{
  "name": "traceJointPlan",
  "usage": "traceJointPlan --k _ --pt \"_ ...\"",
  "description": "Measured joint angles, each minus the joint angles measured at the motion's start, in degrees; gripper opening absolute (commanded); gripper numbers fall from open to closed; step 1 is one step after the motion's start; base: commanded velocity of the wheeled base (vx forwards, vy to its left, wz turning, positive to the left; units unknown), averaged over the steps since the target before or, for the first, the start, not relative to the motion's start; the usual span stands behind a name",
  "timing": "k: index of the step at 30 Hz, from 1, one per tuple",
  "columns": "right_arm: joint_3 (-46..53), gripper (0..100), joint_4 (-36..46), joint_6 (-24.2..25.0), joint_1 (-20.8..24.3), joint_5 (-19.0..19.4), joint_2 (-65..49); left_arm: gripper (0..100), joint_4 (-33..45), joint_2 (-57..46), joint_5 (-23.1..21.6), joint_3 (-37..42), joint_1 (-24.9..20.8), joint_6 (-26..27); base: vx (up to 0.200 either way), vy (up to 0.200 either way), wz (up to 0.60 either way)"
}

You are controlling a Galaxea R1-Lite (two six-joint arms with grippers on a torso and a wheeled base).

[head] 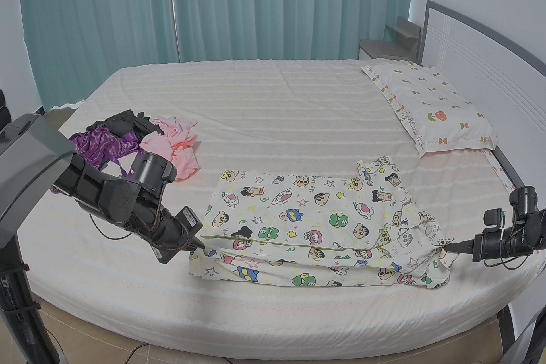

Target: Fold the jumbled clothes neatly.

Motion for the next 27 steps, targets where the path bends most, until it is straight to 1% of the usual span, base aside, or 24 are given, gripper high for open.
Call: traceJointPlan --k 5,10,15,20,27 --pt "-2.17 0 0.0 0.02 0.16 0.02 1.99 0 0.0 2.17 0.55 -2.93 0.44 -0.2 0.0 0.0 0.0" --pt "-4.52 0 -0.1 0.38 1.23 0.02 3.55 0 0.04 4.71 1.71 -5.35 0.59 -0.15 0.0 0.0 0.0" --pt "-7.28 0 -0.21 4.34 2.12 0.0 4.77 0 0.06 6.83 3.21 -7.56 0.85 -0.12 0.0 0.0 0.0" --pt "-10.61 0 -0.35 7.88 2.47 -0.12 6.34 0 0.09 8.77 3.64 -10.75 1.07 -0.17 0.0 0.0 0.0" --pt "-12.98 0 -0.57 8.56 2.56 -2.5 9.53 0 0.72 11.85 6.74 -14.99 0.76 -0.12 0.0 0.0 0.0"
